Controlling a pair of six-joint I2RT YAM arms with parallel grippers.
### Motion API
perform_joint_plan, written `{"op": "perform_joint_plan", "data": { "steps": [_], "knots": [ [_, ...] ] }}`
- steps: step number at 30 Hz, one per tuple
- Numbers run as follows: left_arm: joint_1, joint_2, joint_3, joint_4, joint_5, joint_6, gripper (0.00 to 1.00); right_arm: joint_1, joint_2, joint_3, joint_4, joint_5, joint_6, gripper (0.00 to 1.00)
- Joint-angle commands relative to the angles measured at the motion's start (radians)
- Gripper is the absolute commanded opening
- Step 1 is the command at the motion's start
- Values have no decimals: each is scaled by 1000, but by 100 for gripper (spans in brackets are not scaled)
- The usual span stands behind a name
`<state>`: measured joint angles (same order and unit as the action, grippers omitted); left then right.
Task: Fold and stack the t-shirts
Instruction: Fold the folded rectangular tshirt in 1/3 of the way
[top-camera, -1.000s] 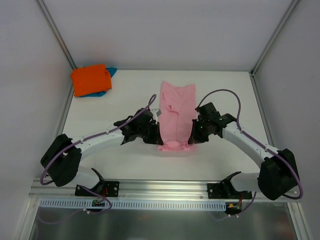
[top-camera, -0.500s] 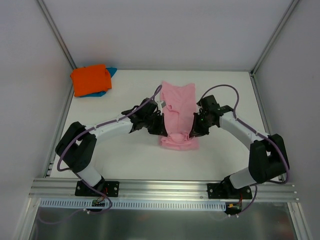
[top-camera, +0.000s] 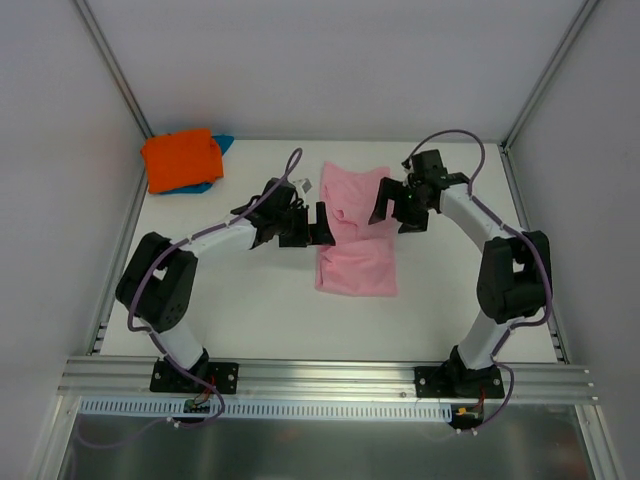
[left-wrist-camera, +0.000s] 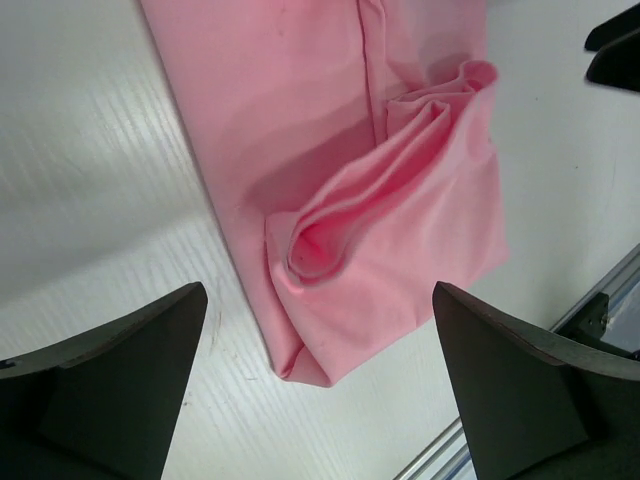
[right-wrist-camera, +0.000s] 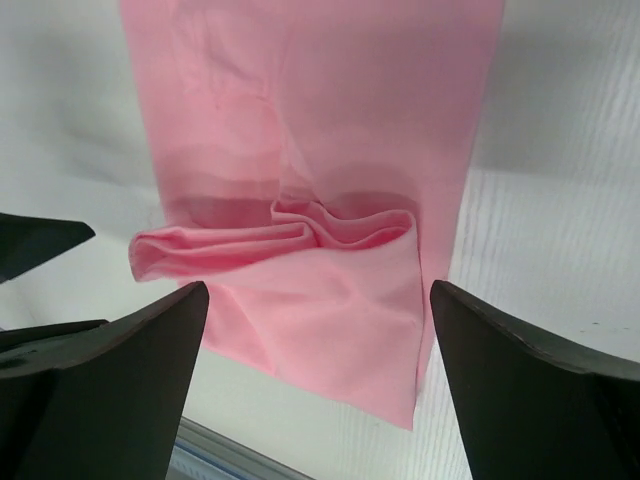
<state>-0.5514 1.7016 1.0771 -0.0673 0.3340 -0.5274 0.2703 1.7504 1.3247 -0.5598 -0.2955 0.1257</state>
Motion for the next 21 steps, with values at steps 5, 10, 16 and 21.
{"op": "perform_joint_plan", "data": {
  "steps": [5, 10, 16, 21],
  "knots": [
    [4, -174, -55, 104, -33, 35, 99, -37, -38, 156, -89, 16, -87, 100],
    [2, -221, -115, 126, 61, -6, 99, -34, -182, 42, -77, -33, -66, 99],
    [2, -198, -204, 190, 206, -98, 99, -13, -327, -179, -12, -33, -21, 100],
    [1, -93, -220, 322, 269, -190, 99, -13, -338, -229, -15, -33, -23, 100]
  ]
}}
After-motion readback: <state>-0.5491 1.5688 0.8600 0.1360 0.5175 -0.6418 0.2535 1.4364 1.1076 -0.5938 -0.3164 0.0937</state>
